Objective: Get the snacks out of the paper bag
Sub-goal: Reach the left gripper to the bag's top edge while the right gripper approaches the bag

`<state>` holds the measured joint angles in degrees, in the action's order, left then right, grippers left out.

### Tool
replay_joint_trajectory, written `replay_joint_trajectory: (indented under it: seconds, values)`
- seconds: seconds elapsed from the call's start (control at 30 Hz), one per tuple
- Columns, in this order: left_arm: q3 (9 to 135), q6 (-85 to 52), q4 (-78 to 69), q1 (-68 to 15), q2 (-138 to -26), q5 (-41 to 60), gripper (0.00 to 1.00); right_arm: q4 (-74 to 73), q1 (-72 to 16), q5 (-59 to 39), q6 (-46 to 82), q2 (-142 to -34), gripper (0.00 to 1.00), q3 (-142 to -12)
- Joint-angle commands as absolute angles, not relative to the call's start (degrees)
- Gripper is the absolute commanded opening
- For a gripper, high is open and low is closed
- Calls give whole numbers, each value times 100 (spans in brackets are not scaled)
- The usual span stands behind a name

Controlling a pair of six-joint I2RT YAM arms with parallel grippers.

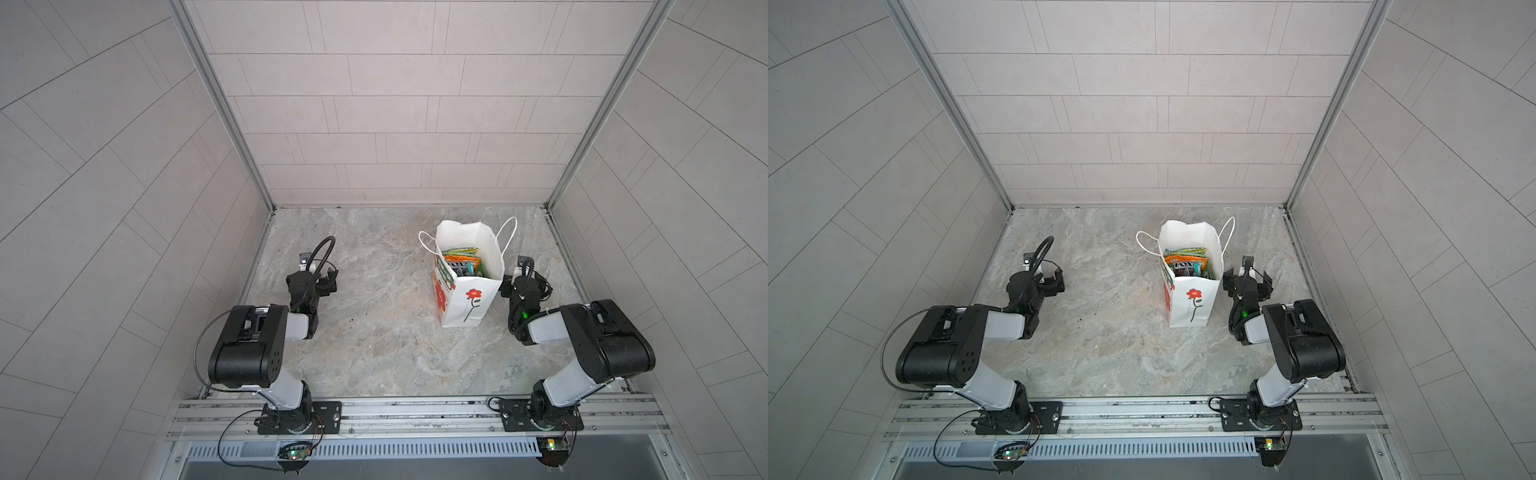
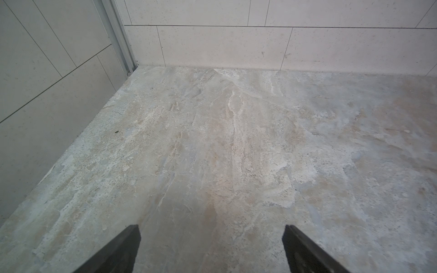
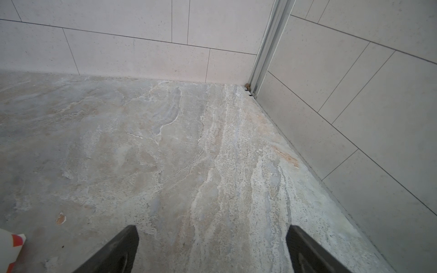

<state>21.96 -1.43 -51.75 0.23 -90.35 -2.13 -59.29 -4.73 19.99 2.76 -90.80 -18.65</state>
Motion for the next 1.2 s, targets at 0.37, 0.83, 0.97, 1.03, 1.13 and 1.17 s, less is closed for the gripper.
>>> replay_joint_trajectory:
  seconds: [0.37,0.83,0.97,1.03,1.13,1.17]
  values:
    - [2261,-110,-5260,9,-9047,-304,100,-5995,-498,2127,183,-9051,99,-1902]
    - [3388,-2995,-1094,-69,-6535,-558,100,-2573,-563,2529,1248,-6627,99,-2276]
    - [3980,-3992,-358,-394,-6338,790,100,-1013,-552,2112,1742,-5947,99,-2597]
    - [4312,-4308,-4,-679,-6285,1194,100,-522,-549,1721,1845,-5667,99,-2683]
    - [4875,-4475,461,-1301,-6223,1384,100,-62,-549,1262,1962,-5315,99,-2713]
    - [5100,-4497,578,-1531,-6210,1380,100,40,-551,1111,1975,-5208,99,-2707]
